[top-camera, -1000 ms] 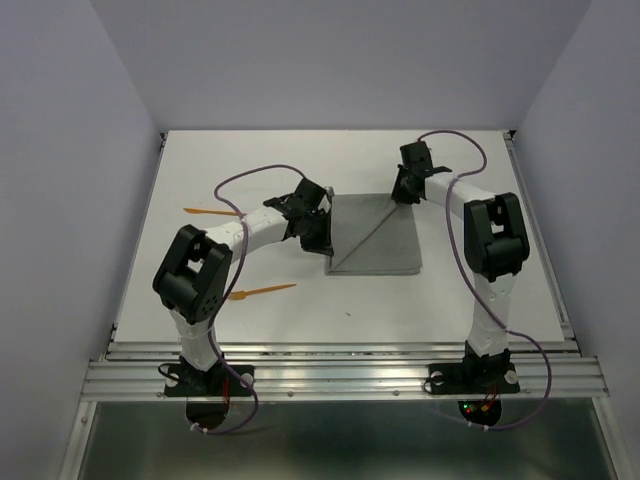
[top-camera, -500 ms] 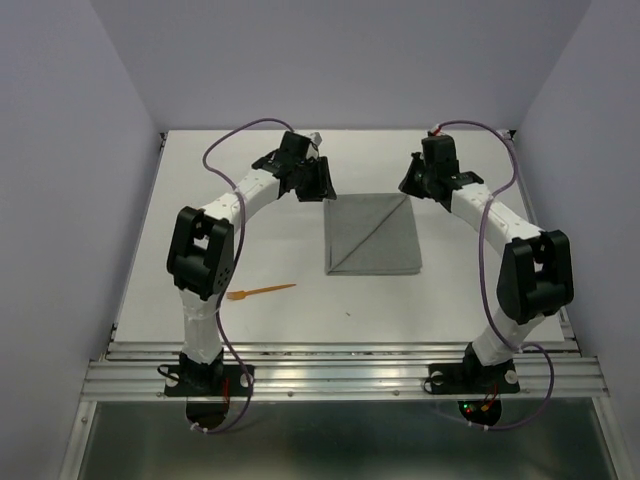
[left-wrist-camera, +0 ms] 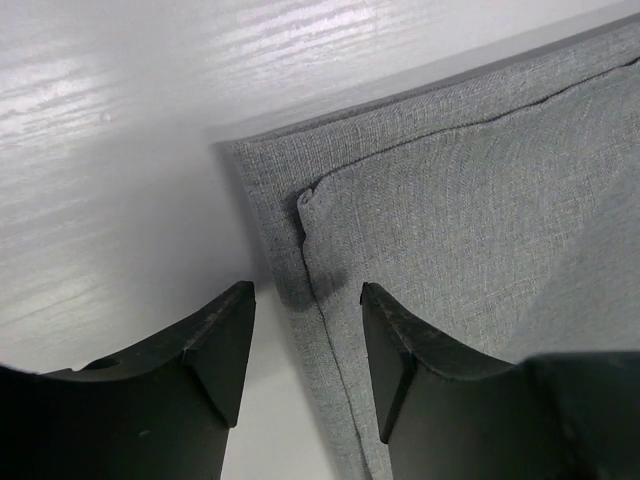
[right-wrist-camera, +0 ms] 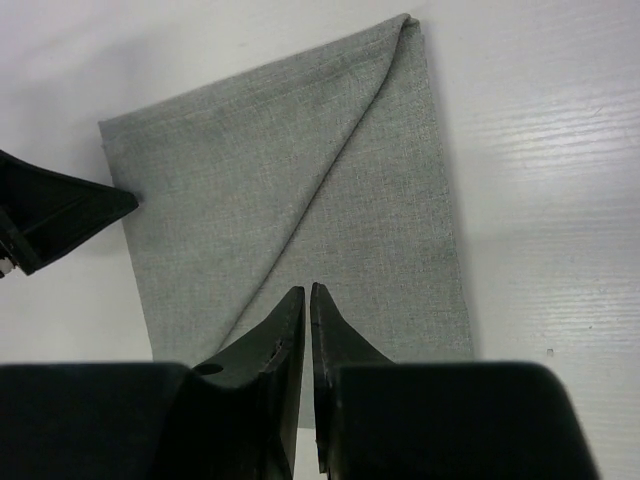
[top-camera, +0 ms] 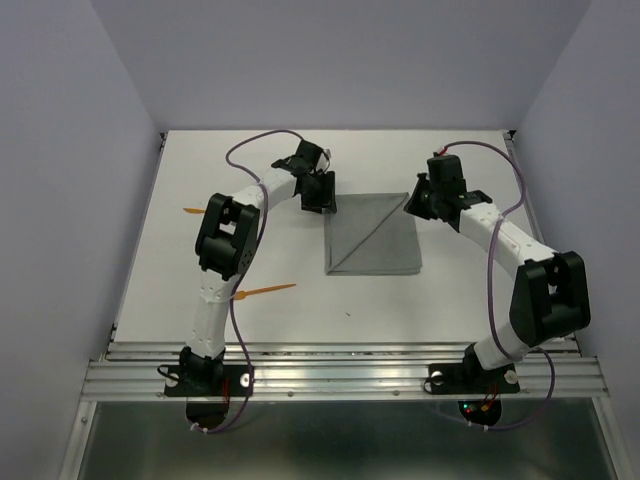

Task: Fold the napkin into a case and place the utensils inside
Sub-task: Pick up the upper triangle-folded napkin from the center of the board.

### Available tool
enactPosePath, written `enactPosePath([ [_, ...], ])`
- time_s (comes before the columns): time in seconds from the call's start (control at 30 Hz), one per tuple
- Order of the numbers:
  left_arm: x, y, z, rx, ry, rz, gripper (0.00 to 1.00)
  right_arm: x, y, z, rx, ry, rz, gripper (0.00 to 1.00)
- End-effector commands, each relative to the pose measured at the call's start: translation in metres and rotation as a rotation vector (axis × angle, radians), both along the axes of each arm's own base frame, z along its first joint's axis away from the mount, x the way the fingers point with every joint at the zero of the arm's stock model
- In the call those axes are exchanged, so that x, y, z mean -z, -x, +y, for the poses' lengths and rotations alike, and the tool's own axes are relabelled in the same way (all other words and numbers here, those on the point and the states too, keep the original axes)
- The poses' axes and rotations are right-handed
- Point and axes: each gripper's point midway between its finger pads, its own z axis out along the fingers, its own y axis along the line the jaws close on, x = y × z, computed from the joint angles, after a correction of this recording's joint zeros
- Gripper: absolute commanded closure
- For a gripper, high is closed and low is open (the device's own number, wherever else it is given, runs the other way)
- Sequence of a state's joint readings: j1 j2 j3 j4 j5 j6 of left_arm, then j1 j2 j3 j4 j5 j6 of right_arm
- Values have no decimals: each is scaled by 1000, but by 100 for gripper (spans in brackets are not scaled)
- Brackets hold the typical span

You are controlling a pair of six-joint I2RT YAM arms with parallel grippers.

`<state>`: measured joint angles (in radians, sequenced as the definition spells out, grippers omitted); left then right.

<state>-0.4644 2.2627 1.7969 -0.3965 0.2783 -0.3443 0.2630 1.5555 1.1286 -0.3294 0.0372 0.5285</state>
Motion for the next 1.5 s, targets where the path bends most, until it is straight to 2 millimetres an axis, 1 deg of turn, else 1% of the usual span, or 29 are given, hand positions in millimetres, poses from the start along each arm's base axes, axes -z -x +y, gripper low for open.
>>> enactPosePath([
  [0.0,-21,-18,0,13,-17,-72,44,-16,1,7,-15,-32,-39,88],
  [0.03,-13,-19,0,12,-26,-58,45,-16,2,7,-18,-34,-39,88],
  [0.1,-9,-21,0,13,-35,-50,47,-16,4,10,-25,-34,-35,88],
  [0.13,-1,-20,1,13,-46,-36,48,-15,5,10,-24,-32,-34,88],
  [0.23,11,-16,4,7,-63,-7,54,-16,7,10,-24,-37,-33,88],
  [0.37,17,-11,4,1,-71,4,57,-14,8,9,-18,-35,-29,88],
  [0.53,24,-7,2,-6,-107,9,57,-13,11,16,-35,-35,-24,88],
  [0.63,27,-6,-1,-9,-108,20,73,-15,10,17,-33,-39,-29,88],
  [0.67,27,-6,-1,-14,-106,23,84,-15,11,21,-45,-37,-28,88],
  [0.73,26,-7,-2,-18,-101,25,95,-17,11,24,-55,-33,-32,88],
  [0.77,25,-6,-3,-19,-94,28,100,-16,15,31,-76,-17,-27,88],
  [0.83,17,-6,-5,-18,-78,20,100,-15,17,36,-84,12,-25,88],
  [0.87,14,-6,-5,-24,-77,18,100,-14,20,41,-96,23,-25,88],
  [0.9,11,-6,-3,-36,-75,15,100,-13,26,53,-130,33,-24,88],
  [0.93,2,-6,-2,-42,-68,3,100,-11,29,59,-146,45,-21,87],
  [0.97,1,-5,3,-59,-71,7,100,-10,31,64,-159,63,-20,83],
  [1.0,-10,-5,5,-68,-59,-10,100,-8,39,78,-196,71,-16,82],
  [1.03,-15,-4,8,-81,-49,-9,100,-6,43,84,-211,79,-15,82],
  [1.07,-10,1,14,-95,-47,6,100,-5,45,90,-216,90,-19,80],
  [1.1,-13,5,14,-100,-34,8,100,-4,49,97,-232,95,-21,79],
  [1.13,-26,7,17,-117,-7,-1,100,-3,57,111,-264,101,-28,78],
  [1.2,-32,16,23,-134,5,-6,100,0,61,123,-277,127,-37,76],
  [1.23,-32,21,25,-147,13,3,100,1,63,129,-284,137,-44,75],
  [1.27,-28,28,26,-148,20,14,100,7,69,141,-307,158,-45,72],
  [1.3,-36,30,25,-149,39,5,100,9,70,148,-320,164,-47,71],
  [1.33,-38,33,22,-147,64,8,100,11,70,153,-323,180,-51,71],
  [1.37,-39,36,21,-145,72,11,100,14,72,159,-331,196,-52,71],
  [1.4,-38,40,22,-144,76,19,100,22,78,173,-363,217,-47,70],
  [1.47,-38,42,22,-142,81,21,100,29,81,184,-373,247,-53,64],
])
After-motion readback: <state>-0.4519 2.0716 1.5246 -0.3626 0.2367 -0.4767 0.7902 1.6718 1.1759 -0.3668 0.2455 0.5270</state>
